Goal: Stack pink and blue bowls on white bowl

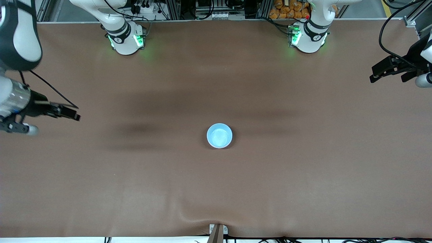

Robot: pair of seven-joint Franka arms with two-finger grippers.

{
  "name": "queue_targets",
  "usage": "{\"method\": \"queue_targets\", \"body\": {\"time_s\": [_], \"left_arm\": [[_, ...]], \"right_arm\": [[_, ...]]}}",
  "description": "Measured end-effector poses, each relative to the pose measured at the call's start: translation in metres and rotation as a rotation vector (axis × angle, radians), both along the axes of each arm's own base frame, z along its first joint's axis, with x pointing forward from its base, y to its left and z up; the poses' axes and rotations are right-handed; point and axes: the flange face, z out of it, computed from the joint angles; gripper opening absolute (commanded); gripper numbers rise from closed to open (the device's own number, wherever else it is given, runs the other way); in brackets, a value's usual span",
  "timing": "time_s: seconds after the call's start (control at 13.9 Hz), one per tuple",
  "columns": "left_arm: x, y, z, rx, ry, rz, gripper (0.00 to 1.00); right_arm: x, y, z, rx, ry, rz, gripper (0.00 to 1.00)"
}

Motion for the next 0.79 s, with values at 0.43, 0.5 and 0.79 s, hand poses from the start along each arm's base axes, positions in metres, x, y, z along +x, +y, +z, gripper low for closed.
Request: {"method": "queue_targets", "body": {"time_s": [0.43,0.5,0.79], "left_arm": [[0.0,-0.001,0.0,0.0,-0.001,-0.003,1.0],[0.0,-0.002,0.0,0.0,-0.001,-0.004,1.0],[0.001,-0.002,-0.001,0.0,0.002,-0.004,1.0]], "right_arm": [[-0.02,0.001,0.066,-0.115,-0.029,0.088,1.0],[-0.022,0.0,0.073,-0.116,-0.025,0.088,1.0],[-0.024,-0.001,0.092,-0.118,-0.035,0.081,1.0]]}}
